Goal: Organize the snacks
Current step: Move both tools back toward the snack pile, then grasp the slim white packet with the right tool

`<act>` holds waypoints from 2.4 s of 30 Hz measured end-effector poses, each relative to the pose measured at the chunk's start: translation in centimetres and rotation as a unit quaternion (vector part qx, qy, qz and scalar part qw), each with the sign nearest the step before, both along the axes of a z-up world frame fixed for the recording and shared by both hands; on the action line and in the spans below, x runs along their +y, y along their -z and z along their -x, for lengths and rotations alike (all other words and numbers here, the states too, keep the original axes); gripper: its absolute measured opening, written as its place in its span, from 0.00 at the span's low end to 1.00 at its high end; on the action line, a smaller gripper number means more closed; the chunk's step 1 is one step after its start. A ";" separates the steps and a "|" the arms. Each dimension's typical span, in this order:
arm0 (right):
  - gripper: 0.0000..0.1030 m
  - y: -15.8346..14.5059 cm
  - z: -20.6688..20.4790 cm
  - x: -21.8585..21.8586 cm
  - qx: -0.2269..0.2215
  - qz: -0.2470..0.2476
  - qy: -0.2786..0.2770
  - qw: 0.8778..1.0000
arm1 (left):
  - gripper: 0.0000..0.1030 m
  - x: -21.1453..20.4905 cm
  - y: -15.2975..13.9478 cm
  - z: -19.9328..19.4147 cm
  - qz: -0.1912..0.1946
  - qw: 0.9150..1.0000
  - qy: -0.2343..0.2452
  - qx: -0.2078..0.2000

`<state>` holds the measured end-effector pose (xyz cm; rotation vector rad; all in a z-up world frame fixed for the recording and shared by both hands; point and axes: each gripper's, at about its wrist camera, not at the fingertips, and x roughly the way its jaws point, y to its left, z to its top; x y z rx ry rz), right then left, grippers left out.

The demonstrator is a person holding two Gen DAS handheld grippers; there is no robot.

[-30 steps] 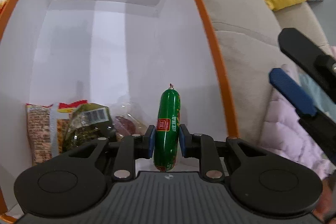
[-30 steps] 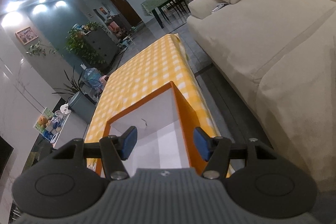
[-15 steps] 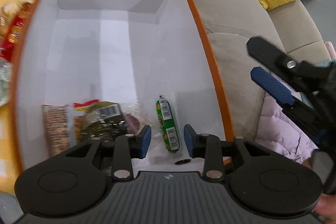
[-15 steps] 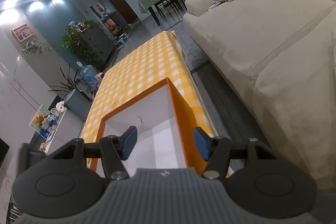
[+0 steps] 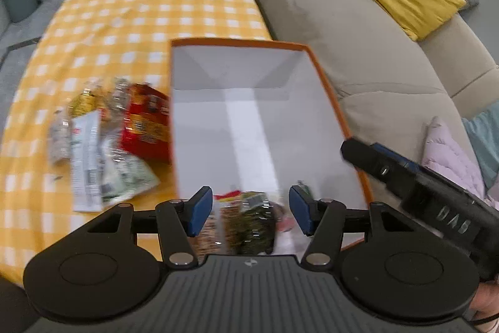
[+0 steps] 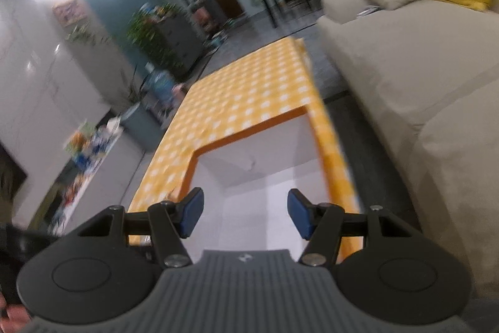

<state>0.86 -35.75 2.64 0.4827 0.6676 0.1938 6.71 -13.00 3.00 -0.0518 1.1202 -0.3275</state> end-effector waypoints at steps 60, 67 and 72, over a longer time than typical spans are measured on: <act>0.13 13.7 -10.6 26.7 0.142 0.001 -0.067 0.988 | 0.75 31.6 8.7 -4.0 0.126 0.937 -0.303 0.118; 0.08 12.1 -9.4 27.1 0.111 0.038 -0.084 0.990 | 0.75 30.8 8.9 -4.3 0.123 0.937 -0.303 0.121; 0.06 9.2 -8.2 28.9 0.108 0.128 -0.107 0.980 | 0.75 29.6 8.7 -4.4 0.114 0.946 -0.280 0.117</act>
